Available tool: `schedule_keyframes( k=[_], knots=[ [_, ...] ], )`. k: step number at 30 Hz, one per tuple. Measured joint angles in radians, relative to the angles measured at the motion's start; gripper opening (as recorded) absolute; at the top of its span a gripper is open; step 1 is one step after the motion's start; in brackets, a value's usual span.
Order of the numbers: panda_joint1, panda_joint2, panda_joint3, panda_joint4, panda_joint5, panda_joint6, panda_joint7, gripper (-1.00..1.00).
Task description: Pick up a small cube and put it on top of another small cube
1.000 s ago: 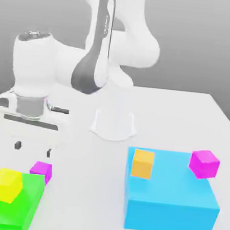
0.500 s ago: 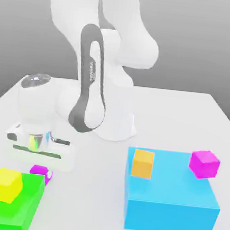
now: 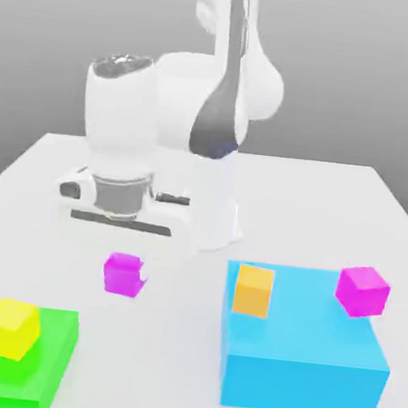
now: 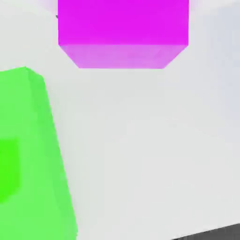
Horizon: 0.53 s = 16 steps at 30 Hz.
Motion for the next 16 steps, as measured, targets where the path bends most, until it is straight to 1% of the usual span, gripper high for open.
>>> schedule_keyframes(
  k=[6, 8, 12, 13, 16],
  knots=[
    [0.130, -0.188, 0.188, 0.018, 0.058, -0.208, 0.287, -1.00],
    [0.144, -0.182, 0.223, 0.009, 0.068, -0.194, 0.329, -1.00],
    [0.140, -0.076, 0.251, -0.030, 0.065, -0.050, 0.351, -1.00],
    [0.138, -0.057, 0.255, -0.036, 0.063, -0.025, 0.353, 1.00],
    [0.138, -0.057, 0.255, -0.036, 0.064, -0.025, 0.353, 1.00]
  ],
)
